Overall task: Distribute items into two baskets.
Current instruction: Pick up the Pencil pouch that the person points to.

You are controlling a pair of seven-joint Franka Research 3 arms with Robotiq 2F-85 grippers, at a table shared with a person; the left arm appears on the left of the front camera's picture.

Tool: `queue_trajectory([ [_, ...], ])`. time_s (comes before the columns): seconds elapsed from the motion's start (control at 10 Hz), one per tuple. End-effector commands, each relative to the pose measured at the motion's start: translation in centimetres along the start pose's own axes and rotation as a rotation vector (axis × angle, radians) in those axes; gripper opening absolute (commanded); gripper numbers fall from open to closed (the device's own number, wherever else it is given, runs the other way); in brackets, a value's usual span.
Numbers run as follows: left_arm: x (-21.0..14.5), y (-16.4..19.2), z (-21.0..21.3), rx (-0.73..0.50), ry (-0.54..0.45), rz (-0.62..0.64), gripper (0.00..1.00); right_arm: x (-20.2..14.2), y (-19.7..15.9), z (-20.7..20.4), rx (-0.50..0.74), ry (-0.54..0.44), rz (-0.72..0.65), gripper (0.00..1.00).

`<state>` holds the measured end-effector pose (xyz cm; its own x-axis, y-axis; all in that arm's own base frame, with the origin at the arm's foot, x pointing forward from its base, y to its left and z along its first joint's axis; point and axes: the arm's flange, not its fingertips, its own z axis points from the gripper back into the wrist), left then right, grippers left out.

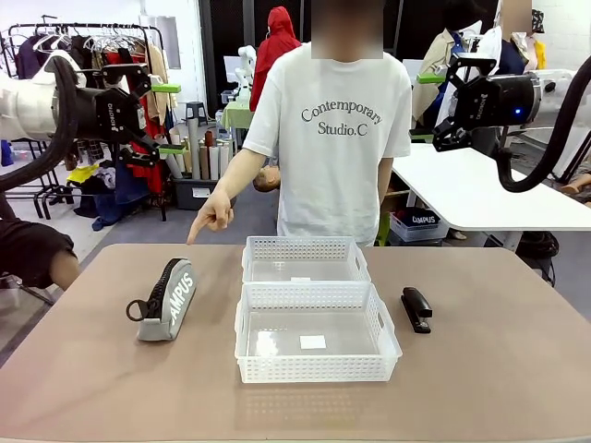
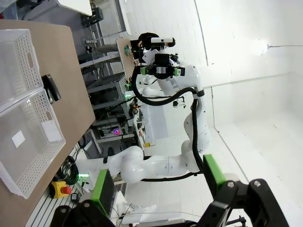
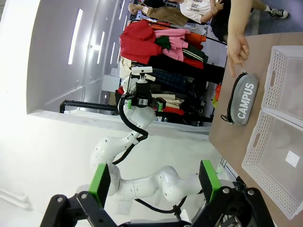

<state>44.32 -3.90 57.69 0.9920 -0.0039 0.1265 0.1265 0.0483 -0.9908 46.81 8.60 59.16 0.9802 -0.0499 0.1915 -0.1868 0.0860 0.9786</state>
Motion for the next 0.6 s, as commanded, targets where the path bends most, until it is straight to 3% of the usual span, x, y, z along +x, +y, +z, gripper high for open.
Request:
queue_trajectory([
  [0.0, 0.06, -0.06, 0.26, -0.007, 0.004, -0.011, 1.00, -0.05, 0.19, 0.05, 0.002, 0.001, 0.003, 1.00],
  [0.5, 0.06, -0.06, 0.26, -0.007, 0.004, -0.011, 1.00, -0.05, 0.19, 0.05, 0.002, 0.001, 0.003, 1.00],
])
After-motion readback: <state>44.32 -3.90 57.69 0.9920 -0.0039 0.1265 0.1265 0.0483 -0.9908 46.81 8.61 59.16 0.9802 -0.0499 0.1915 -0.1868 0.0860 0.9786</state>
